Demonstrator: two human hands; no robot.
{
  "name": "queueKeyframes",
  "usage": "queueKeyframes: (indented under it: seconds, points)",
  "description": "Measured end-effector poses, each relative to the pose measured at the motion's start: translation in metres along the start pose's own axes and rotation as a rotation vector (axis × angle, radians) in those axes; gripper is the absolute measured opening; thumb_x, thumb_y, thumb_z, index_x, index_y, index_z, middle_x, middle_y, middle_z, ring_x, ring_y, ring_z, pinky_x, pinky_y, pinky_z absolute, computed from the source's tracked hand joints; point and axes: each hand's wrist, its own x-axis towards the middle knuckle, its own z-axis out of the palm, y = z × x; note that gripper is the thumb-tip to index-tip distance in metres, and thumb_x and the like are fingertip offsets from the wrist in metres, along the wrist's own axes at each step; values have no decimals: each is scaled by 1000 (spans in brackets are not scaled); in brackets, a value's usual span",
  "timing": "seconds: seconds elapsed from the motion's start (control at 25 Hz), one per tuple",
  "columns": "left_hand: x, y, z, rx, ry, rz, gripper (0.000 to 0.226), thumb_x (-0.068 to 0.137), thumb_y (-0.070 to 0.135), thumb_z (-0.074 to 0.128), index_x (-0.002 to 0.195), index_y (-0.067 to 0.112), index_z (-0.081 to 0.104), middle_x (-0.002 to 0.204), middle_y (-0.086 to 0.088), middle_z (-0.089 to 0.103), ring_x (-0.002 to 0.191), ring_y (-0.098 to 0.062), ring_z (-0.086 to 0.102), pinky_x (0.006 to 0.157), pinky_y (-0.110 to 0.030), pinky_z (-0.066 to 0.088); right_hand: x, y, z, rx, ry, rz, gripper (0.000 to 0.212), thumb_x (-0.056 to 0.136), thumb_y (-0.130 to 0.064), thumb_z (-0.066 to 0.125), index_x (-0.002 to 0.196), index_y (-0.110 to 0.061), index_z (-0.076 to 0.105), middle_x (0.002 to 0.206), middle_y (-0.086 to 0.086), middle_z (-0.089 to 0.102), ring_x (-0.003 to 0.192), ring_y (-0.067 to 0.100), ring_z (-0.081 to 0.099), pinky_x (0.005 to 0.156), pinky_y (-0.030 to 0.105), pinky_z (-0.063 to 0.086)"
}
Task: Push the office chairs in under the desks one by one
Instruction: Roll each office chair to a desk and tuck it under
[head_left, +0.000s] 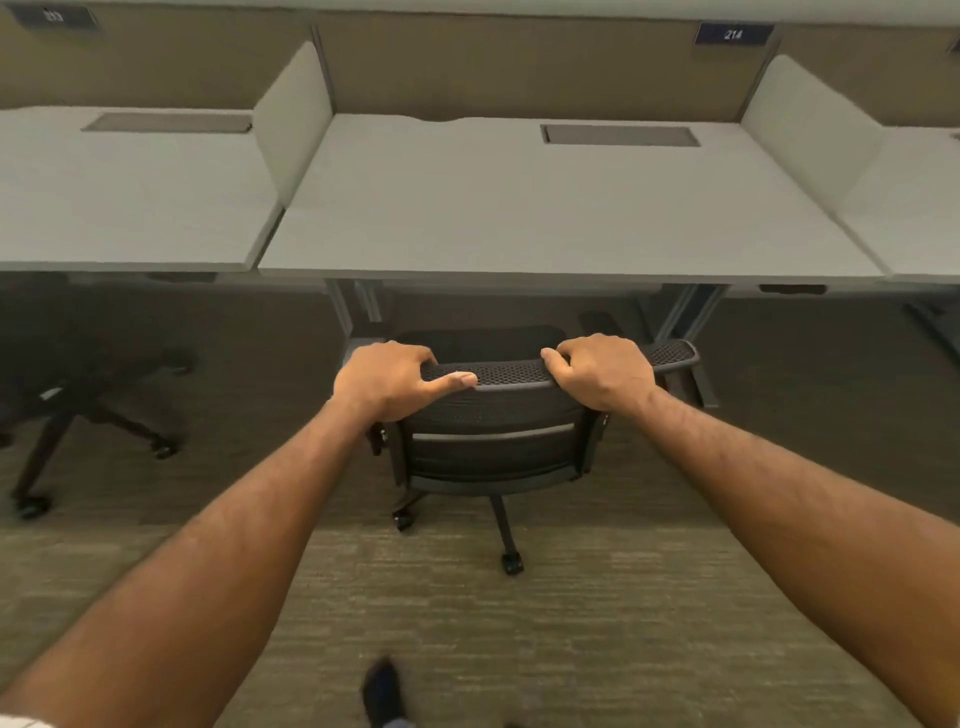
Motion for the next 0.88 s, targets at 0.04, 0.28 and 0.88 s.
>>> queueKeyframes:
  seconds: [0.04,0.28,0.88]
  points:
    - [10,-13,-2,-5,-7,-2,100,64,104,14,98,28,69,77,8,67,74,-15,63,74,-39,56,12,-8,1,4,5,4,58,102,-57,30,83,-21,72,71,-1,68,65,18,62,62,32,46]
    - [61,-95,-14,-17,1,21,96,64,103,15,103,35,70,84,11,70,81,-15,65,76,-38,55,76,-58,16,2,78,44,59,101,-59,30,71,-22,65,63,-3,64,56,13,56,53,29,36]
    - [114,-181,-33,-182,42,146,72,80,87,39,121,35,64,109,15,69,90,-5,60,73,-25,48,148,-112,5,93,-48,175,50,102,-58,36,93,-24,71,86,-3,72,78,14,65,77,37,56]
